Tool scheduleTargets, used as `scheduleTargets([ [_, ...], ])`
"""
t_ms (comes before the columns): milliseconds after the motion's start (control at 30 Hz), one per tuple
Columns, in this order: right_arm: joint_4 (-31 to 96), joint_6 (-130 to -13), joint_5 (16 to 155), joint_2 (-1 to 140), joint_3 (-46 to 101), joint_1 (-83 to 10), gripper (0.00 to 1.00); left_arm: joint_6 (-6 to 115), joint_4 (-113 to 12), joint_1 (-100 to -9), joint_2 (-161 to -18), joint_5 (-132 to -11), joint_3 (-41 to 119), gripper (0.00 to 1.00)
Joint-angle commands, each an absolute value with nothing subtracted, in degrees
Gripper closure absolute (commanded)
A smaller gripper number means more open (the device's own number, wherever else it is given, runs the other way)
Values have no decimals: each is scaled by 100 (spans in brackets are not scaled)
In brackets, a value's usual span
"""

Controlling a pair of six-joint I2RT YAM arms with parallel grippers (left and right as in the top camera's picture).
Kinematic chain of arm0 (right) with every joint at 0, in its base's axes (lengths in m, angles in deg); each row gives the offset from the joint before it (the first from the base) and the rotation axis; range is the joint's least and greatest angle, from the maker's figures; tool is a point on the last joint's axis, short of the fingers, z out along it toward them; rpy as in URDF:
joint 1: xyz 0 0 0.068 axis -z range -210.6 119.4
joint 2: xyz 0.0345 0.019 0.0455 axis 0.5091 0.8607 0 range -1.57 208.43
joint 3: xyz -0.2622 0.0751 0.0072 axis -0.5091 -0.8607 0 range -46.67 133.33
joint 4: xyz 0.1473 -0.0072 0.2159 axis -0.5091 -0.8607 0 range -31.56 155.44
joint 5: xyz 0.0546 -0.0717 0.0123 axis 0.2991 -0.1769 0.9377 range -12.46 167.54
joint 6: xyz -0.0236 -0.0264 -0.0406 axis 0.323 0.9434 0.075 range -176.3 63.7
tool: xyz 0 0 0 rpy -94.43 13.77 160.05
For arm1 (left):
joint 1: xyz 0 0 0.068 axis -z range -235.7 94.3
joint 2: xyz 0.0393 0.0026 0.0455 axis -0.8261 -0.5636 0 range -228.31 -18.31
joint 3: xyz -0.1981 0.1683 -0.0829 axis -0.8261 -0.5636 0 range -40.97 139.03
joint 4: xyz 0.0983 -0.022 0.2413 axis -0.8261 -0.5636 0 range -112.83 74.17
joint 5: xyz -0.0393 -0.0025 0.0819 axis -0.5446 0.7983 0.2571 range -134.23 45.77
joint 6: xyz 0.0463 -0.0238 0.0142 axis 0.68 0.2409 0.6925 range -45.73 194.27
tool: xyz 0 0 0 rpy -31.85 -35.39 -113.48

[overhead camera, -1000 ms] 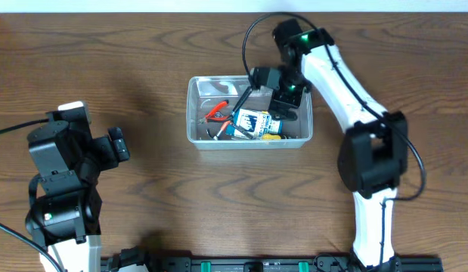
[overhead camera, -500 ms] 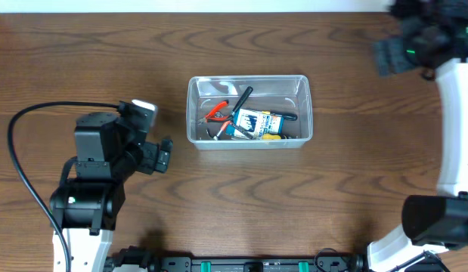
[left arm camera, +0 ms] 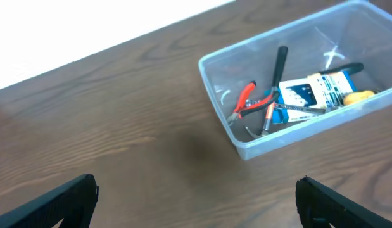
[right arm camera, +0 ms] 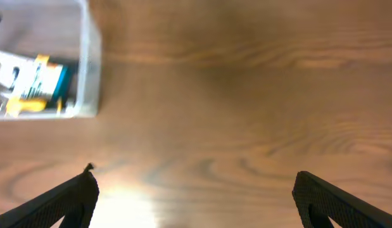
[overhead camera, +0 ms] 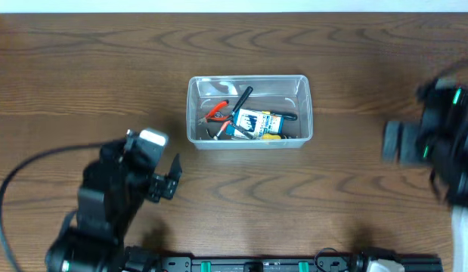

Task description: Pack container

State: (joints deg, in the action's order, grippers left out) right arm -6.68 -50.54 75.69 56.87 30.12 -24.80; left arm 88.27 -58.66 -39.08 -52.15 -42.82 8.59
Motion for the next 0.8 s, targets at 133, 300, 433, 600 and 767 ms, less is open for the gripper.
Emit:
scheduleTargets([
  [133,-710,-5290,7593,3018,1307,-3057,1,8200,-6189,-3776,-3593,-3534,468,2],
  [300,-747,-5285,7631,1894,1178,-3068,1,8036,-6532,-3776,-3023,-3305,457,2],
  [433,-747,-5283,7631,1407,1176,-3068,1,7767,-6547,-3779,-2896,-2929,457,2],
  [600,-745,-5285,7646,1300,1176,-3068,1,7715,-6550,-3776,-2898,-2850,457,2],
  [767,-745,-5285,7648,1300,1176,-3068,1,7715,-6552,-3776,-2898,-2850,457,2],
])
